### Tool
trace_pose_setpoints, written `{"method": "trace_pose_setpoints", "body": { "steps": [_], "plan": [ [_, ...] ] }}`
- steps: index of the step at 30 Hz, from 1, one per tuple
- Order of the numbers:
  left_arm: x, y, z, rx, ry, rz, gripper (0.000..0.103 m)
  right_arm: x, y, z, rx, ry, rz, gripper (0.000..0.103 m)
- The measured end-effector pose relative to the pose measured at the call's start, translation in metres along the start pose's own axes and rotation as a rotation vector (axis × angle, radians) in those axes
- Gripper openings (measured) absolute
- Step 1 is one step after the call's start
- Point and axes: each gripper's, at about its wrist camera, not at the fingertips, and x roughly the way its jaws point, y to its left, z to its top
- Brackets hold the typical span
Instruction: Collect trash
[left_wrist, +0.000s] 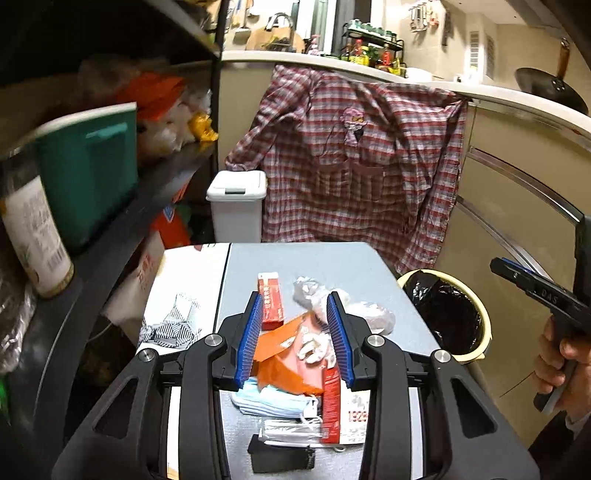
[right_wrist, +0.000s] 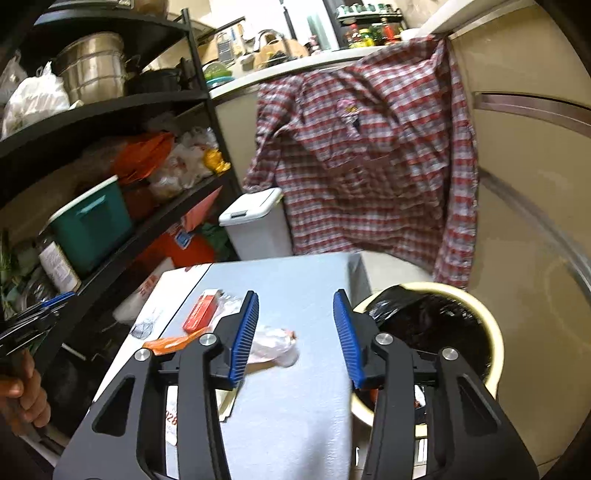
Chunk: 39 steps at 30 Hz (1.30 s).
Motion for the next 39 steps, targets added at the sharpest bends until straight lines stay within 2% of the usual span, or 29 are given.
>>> {"method": "trace_pose_setpoints", "body": {
  "steps": [2,7,11,13,17,19,23,25,27,33,37,39],
  "plan": [
    [0.006,0.008,-0.004,-0.031,0.007,-0.003,0.036,0.005,0.011,-0.005,-0.014,0.011,0.019,0.037],
    [0.023,0.018,-0.012,-0.029,0.037,0.013,0.036,0.013,0.034,-0.022,0.007,0.062,0.095,0.037],
    [0.030,0.028,-0.013,-0.046,0.054,0.015,0.036,0.025,0.058,-0.040,0.029,0.139,0.172,0.039],
    [0.031,0.032,-0.011,-0.046,0.049,0.019,0.036,0.032,0.071,-0.051,0.028,0.179,0.199,0.046],
    [0.030,0.039,-0.011,-0.060,0.044,0.019,0.036,0.049,0.093,-0.075,0.016,0.253,0.208,0.048],
    [0.031,0.042,-0.010,-0.064,0.042,0.018,0.036,0.058,0.100,-0.085,0.015,0.290,0.203,0.054],
    [0.031,0.048,-0.010,-0.078,0.041,0.018,0.036,0.076,0.113,-0.104,0.032,0.368,0.209,0.056],
    [0.032,0.050,-0.011,-0.084,0.046,0.013,0.036,0.086,0.119,-0.112,0.033,0.415,0.217,0.063],
    [0.036,0.051,-0.014,-0.086,0.063,0.003,0.036,0.092,0.124,-0.118,0.032,0.447,0.204,0.064],
    [0.068,0.044,-0.032,-0.085,0.183,-0.055,0.044,0.104,0.125,-0.127,0.039,0.507,0.173,0.064],
    [0.088,0.045,-0.044,-0.117,0.244,-0.068,0.056,0.105,0.124,-0.127,0.028,0.511,0.159,0.064],
    [0.100,0.046,-0.050,-0.129,0.278,-0.068,0.056,0.103,0.121,-0.126,0.023,0.509,0.160,0.061]
  ]
}}
